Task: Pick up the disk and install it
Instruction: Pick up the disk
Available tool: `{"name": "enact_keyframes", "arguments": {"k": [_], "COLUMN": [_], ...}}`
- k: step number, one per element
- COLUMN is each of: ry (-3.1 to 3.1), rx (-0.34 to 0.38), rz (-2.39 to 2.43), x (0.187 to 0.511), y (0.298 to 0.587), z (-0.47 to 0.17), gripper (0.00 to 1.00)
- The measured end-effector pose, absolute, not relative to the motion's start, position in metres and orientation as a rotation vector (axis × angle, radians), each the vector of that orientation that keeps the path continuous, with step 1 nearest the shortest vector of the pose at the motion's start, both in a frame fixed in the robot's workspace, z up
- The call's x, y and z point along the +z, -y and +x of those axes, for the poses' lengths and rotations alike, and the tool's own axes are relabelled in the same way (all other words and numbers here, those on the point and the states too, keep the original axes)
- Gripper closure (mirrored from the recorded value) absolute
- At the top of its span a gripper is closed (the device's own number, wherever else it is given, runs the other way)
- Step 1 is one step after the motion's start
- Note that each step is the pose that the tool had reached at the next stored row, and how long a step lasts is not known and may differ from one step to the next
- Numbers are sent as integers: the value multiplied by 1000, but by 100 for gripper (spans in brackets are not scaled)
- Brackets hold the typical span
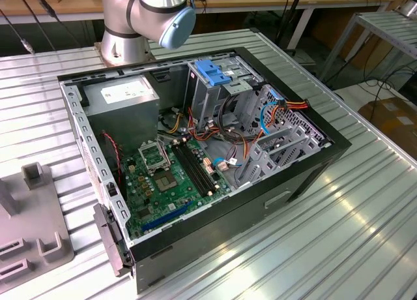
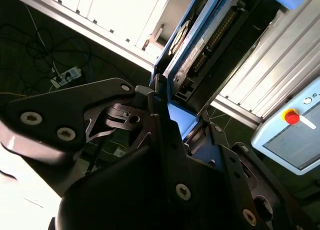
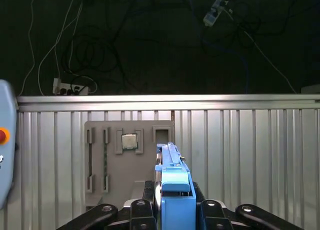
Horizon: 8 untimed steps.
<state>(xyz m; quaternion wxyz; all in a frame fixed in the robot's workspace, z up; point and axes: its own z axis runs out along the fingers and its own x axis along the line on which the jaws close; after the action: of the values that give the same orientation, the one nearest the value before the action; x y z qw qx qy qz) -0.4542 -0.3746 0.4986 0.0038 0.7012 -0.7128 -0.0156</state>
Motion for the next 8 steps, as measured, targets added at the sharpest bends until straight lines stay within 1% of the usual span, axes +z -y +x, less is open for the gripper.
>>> {"name": "enact_keyframes", "arguments": {"k": [8], "ry": [2233], "rx": [-50], "rz": [2197], "x": [507], "y": [375], "z": [-454], "gripper": [63]}}
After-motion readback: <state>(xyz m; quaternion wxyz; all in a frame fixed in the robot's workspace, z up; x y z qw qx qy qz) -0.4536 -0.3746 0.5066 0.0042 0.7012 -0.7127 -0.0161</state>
